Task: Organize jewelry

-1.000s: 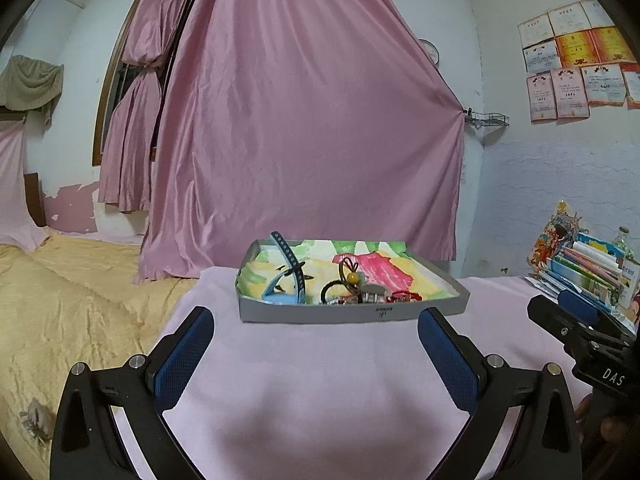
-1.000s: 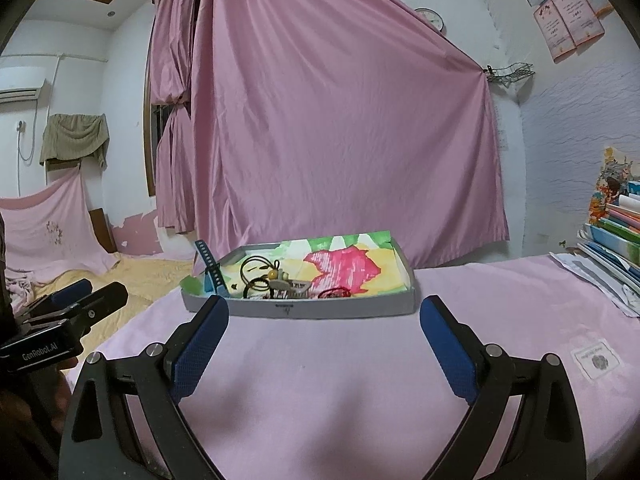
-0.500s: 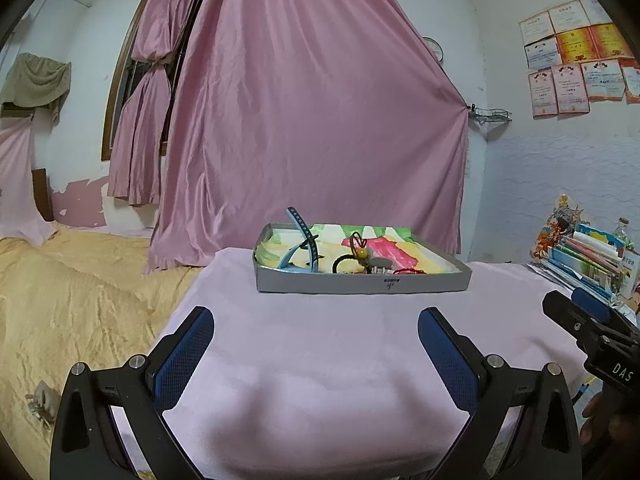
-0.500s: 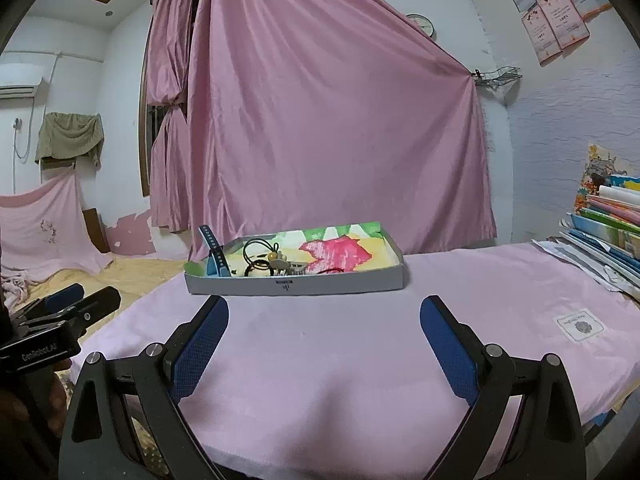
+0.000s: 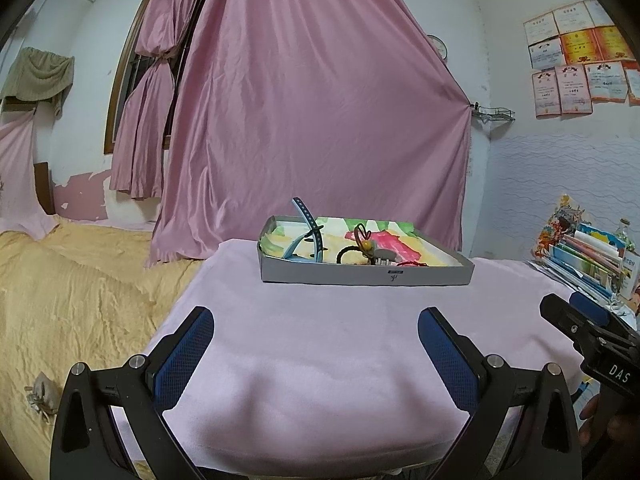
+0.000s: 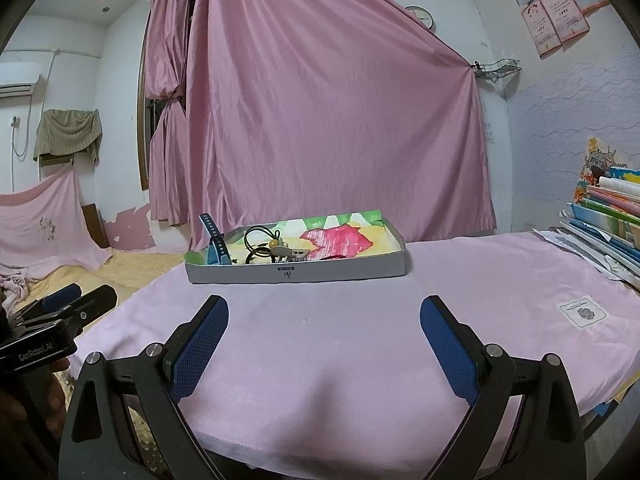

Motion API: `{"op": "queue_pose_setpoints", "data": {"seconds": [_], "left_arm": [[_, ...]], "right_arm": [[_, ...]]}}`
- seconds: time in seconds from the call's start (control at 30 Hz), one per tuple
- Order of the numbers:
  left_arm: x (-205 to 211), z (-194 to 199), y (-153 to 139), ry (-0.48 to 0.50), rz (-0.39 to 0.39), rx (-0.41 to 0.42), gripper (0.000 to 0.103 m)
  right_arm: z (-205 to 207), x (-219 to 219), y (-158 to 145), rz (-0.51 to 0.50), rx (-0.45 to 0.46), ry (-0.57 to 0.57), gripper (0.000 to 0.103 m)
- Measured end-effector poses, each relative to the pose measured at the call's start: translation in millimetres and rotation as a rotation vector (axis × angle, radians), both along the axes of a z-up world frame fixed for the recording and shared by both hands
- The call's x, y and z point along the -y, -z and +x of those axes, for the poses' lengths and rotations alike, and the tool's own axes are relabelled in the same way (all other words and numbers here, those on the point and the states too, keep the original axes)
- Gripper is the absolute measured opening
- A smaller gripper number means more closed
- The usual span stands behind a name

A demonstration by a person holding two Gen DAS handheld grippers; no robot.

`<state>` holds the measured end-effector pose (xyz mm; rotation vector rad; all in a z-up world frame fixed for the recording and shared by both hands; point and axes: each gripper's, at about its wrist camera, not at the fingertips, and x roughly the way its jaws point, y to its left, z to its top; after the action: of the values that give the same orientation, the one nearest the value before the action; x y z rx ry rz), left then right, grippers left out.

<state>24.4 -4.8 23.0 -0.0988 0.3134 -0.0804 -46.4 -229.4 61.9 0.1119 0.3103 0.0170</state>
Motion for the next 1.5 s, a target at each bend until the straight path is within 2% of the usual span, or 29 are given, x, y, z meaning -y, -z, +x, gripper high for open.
{"op": "queue_pose_setpoints", "data": {"seconds": [1.5], "left_arm": [[-6.8, 8.8, 9.2, -0.008, 0.003, -0.026, 0.103]], "right_arm": [[14.2, -0.2, 10.2, 0.011, -0.033, 0.004, 0.095]]}}
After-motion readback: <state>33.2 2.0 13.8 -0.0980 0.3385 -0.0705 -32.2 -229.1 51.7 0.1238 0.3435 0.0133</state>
